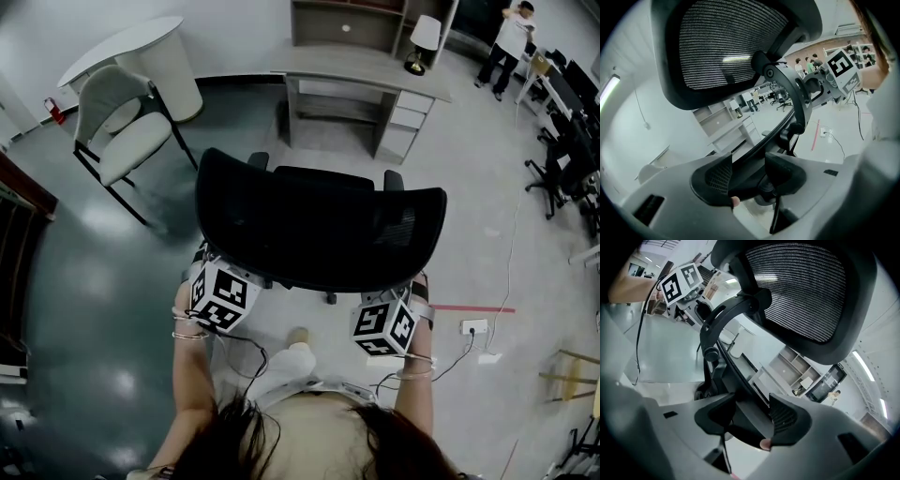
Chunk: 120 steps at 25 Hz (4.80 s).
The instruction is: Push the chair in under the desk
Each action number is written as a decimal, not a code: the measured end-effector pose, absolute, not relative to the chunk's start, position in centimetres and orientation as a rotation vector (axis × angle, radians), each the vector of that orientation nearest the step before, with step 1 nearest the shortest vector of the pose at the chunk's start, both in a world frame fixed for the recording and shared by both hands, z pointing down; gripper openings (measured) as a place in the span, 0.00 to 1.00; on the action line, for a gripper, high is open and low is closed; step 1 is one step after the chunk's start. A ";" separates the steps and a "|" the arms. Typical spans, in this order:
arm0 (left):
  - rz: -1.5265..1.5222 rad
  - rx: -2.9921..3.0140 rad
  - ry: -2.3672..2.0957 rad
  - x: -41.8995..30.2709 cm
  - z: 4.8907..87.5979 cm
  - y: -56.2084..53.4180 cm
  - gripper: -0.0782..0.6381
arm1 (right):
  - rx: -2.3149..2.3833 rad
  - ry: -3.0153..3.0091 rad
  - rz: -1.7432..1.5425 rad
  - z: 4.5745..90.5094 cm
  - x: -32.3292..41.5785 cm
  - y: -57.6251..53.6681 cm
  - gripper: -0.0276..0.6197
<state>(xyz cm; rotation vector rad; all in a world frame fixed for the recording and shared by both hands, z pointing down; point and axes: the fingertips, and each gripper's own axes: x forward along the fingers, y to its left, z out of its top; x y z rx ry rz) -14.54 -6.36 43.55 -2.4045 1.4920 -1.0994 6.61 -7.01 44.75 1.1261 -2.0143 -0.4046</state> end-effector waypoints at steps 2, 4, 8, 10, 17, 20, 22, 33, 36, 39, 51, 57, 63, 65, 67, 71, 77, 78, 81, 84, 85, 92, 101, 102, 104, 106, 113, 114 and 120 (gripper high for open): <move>-1.111 -2.405 1.477 -14.6 43.5 -7.1 0.40 | 1.132 -2.013 -0.410 44.7 6.6 -7.6 0.39; -1.110 -2.405 1.466 -14.6 43.5 -7.7 0.40 | 1.141 -2.007 -0.405 44.7 6.5 -8.2 0.39; -1.102 -2.403 1.462 -14.8 43.5 -9.1 0.40 | 1.151 -1.996 -0.407 44.7 6.3 -9.6 0.39; -1.104 -2.402 1.456 -14.9 43.5 -9.9 0.40 | 1.151 -1.995 -0.410 44.7 6.3 -10.3 0.39; -1.091 -2.396 1.440 -15.2 43.3 -12.1 0.40 | 1.173 -1.979 -0.410 44.6 5.9 -12.4 0.39; -1.094 -2.394 1.429 -15.3 43.4 -12.9 0.40 | 1.178 -1.972 -0.404 44.7 5.8 -13.2 0.39; -1.091 -2.394 1.421 -15.4 43.5 -13.4 0.40 | 1.185 -1.968 -0.404 44.8 5.8 -13.7 0.39; -1.063 -2.414 1.388 -15.7 43.1 -15.8 0.40 | 1.213 -1.931 -0.361 44.5 5.5 -16.2 0.39; -1.055 -2.410 1.384 -15.8 43.2 -16.4 0.40 | 1.219 -1.929 -0.361 44.6 5.4 -16.7 0.39; -1.056 -2.407 1.380 -16.0 43.2 -16.9 0.40 | 1.223 -1.927 -0.359 44.6 5.2 -17.2 0.39; -1.059 -2.398 1.385 -16.3 43.0 -19.2 0.40 | 1.240 -1.924 -0.352 44.4 4.9 -19.3 0.39; -1.056 -2.394 1.386 -16.5 43.1 -20.6 0.40 | 1.246 -1.922 -0.356 44.5 4.7 -20.6 0.39; -1.062 -2.402 1.385 -16.8 43.1 -22.5 0.40 | 1.249 -1.922 -0.356 44.5 4.4 -22.4 0.39; -1.058 -2.401 1.390 -16.9 43.1 -23.2 0.40 | 1.252 -1.923 -0.357 44.6 4.2 -23.0 0.39; -1.060 -2.401 1.390 -17.1 43.1 -23.9 0.40 | 1.253 -1.922 -0.355 44.5 4.1 -23.7 0.39; -1.061 -2.405 1.384 -17.1 43.1 -25.0 0.40 | 1.253 -1.921 -0.352 44.5 4.0 -24.8 0.39; -1.063 -2.407 1.389 -17.3 43.1 -26.7 0.40 | 1.254 -1.923 -0.349 44.5 3.8 -26.4 0.39; -1.065 -2.410 1.390 -17.4 43.1 -26.9 0.40 | 1.253 -1.923 -0.348 44.4 3.7 -26.7 0.39; -1.071 -2.413 1.396 -17.6 43.1 -27.8 0.40 | 1.250 -1.925 -0.349 44.4 3.6 -27.5 0.39; -1.077 -2.413 1.400 -17.7 43.0 -28.7 0.40 | 1.249 -1.927 -0.351 44.4 3.5 -28.4 0.39; -1.079 -2.416 1.401 -17.7 43.0 -29.0 0.40 | 1.248 -1.928 -0.350 44.4 3.4 -28.7 0.39; -1.086 -2.417 1.418 -18.0 43.0 -31.2 0.40 | 1.242 -1.934 -0.356 44.4 3.2 -30.9 0.39; -1.112 -2.419 1.440 -18.4 43.0 -33.9 0.40 | 1.230 -1.946 -0.366 44.3 2.7 -33.5 0.39; -1.115 -2.419 1.444 -18.4 43.0 -34.2 0.40 | 1.230 -1.947 -0.368 44.3 2.7 -33.8 0.39; -1.123 -2.417 1.452 -18.4 43.1 -34.8 0.40 | 1.230 -1.950 -0.372 44.3 2.7 -34.4 0.39; -1.134 -2.417 1.457 -18.4 43.1 -35.2 0.40 | 1.224 -1.954 -0.373 44.3 2.6 -34.9 0.39; -1.151 -2.424 1.472 -18.5 43.0 -36.9 0.40 | 1.212 -1.974 -0.388 44.2 2.5 -36.7 0.39; -1.154 -2.425 1.474 -18.5 43.0 -37.1 0.40 | 1.213 -1.975 -0.390 44.2 2.6 -36.9 0.39; -1.158 -2.425 1.495 -18.4 43.0 -38.5 0.40 | 1.212 -1.978 -0.402 44.1 2.6 -38.4 0.39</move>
